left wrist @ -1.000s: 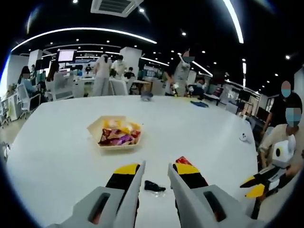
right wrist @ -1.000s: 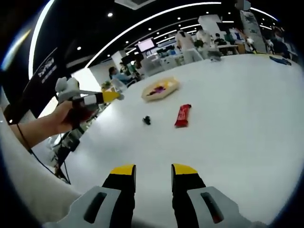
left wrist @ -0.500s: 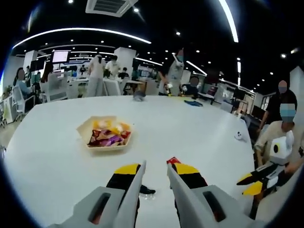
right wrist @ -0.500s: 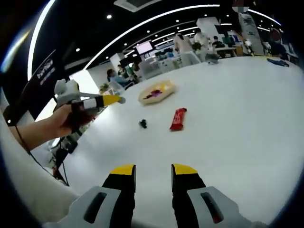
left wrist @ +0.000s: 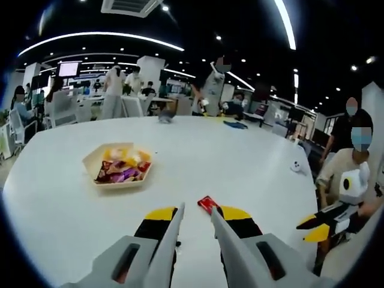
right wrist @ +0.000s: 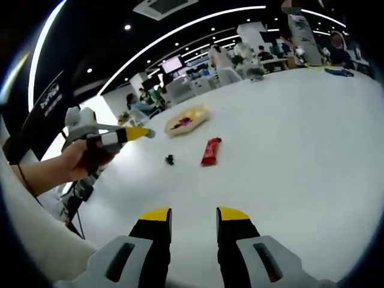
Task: Place the target food into the container with the food tongs after gripping and lifting it, then release it inside without dropping or visibly crushing the food.
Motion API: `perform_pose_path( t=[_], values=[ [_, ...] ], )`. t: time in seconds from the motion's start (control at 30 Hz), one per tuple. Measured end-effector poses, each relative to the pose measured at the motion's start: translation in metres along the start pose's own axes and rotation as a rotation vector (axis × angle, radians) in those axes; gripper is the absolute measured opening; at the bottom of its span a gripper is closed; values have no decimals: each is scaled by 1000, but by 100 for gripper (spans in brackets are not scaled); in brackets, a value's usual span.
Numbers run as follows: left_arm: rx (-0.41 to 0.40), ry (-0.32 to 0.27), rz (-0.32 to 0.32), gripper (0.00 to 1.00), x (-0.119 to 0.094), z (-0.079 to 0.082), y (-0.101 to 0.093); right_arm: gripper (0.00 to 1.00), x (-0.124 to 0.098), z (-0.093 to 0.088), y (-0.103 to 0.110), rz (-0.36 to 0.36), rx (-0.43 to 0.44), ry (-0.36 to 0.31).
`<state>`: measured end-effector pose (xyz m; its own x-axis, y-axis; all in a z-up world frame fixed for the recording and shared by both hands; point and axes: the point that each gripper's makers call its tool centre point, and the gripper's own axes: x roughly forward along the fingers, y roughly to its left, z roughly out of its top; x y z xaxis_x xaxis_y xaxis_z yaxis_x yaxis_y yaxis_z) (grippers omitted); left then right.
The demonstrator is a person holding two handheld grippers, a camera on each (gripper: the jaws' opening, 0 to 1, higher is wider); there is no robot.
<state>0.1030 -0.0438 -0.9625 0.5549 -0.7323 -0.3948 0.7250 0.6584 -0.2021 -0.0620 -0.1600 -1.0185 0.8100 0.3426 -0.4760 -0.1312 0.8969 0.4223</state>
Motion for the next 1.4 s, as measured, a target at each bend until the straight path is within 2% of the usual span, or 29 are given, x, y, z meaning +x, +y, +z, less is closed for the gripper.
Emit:
perform_pose_path(
  t=[0.3, 0.67, 0.73, 0.77, 0.87, 1.07, 1.4],
  values=[
    [14, 35, -23, 25, 11, -10, -12, 30, -2, -5, -2, 2, 20, 6],
    [13, 91, -43, 26, 36, -20, -29, 30, -10, -6, -20, -27, 52, 0],
    [9, 100, -37, 26, 41, -21, -31, 30, -10, -5, -23, -29, 53, 2],
    [-9, 136, -6, 26, 44, -26, -28, 30, -11, -4, -25, -31, 53, 4],
    [-36, 146, -1, 26, 51, -27, -29, 30, -12, -3, -29, -33, 53, 7],
    [-40, 158, 10, 26, 62, -28, -35, 30, -13, -3, -38, -33, 57, 16],
    [-83, 201, 66, 27, 87, -39, -48, 30, -20, -10, -46, -15, 36, 46]
  ],
)
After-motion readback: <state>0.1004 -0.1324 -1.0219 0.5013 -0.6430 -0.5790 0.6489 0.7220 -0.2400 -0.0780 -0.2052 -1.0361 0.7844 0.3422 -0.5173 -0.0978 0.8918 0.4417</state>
